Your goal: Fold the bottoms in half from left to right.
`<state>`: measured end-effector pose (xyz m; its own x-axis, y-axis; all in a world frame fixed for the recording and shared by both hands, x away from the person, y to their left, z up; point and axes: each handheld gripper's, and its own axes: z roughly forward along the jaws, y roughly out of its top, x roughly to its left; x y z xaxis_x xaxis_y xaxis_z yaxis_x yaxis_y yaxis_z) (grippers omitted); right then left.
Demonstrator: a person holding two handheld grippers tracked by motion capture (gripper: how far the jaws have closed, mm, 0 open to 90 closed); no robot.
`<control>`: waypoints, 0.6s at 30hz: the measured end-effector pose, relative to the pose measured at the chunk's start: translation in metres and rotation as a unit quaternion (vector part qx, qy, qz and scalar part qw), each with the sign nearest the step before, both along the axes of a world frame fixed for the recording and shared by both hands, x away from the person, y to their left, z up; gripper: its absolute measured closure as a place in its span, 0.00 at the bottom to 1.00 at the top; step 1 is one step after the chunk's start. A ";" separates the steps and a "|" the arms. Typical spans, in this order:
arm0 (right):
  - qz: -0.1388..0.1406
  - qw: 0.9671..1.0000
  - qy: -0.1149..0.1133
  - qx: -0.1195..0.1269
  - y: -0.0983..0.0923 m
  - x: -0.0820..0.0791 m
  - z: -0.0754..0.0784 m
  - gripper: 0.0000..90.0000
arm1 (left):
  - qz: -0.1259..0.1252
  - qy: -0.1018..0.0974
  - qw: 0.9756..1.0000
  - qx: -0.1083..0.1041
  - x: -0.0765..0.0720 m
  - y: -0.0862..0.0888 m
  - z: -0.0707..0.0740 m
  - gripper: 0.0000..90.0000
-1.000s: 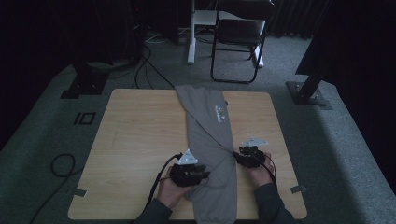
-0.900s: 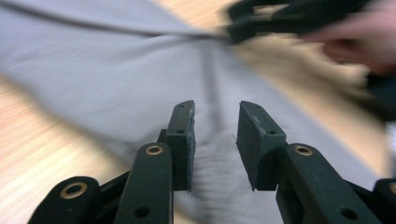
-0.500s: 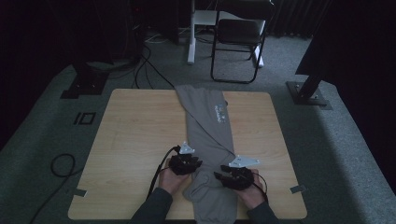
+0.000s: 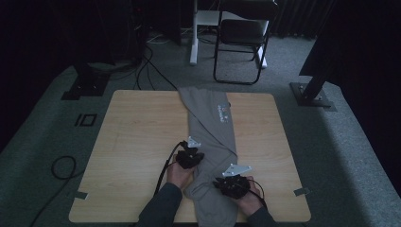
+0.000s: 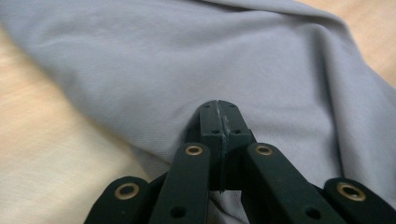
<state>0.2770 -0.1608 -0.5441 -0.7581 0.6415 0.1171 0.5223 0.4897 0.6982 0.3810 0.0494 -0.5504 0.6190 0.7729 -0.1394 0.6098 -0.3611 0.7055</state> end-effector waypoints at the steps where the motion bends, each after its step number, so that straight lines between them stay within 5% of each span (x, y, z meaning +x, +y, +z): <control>1: 0.002 1.000 0.000 -0.001 0.000 0.000 0.000 0.92 | 0.010 0.002 1.000 -0.001 0.005 0.003 0.000 1.00; 6: 0.021 1.000 -0.006 -0.009 0.003 -0.001 -0.001 0.99 | 0.054 0.009 0.998 -0.017 0.026 0.021 -0.001 1.00; 12: 0.037 0.999 -0.016 -0.030 0.006 -0.004 -0.001 0.97 | 0.072 0.014 0.997 -0.008 0.032 0.032 0.002 1.00; 14: 0.039 0.999 -0.016 -0.033 0.006 -0.005 -0.001 0.97 | 0.072 0.014 0.997 -0.008 0.032 0.032 0.002 0.98; 15: 0.041 0.999 -0.013 -0.030 0.004 -0.006 0.000 0.91 | 0.045 0.010 0.999 0.002 0.021 0.034 0.007 0.93; 16: 0.041 0.999 -0.013 -0.030 0.004 -0.006 0.000 0.91 | 0.045 0.010 0.999 0.002 0.021 0.034 0.007 0.91; 18: 0.034 0.999 -0.012 -0.011 0.001 -0.004 0.004 0.78 | 0.027 -0.002 1.000 0.001 0.008 0.035 0.013 0.90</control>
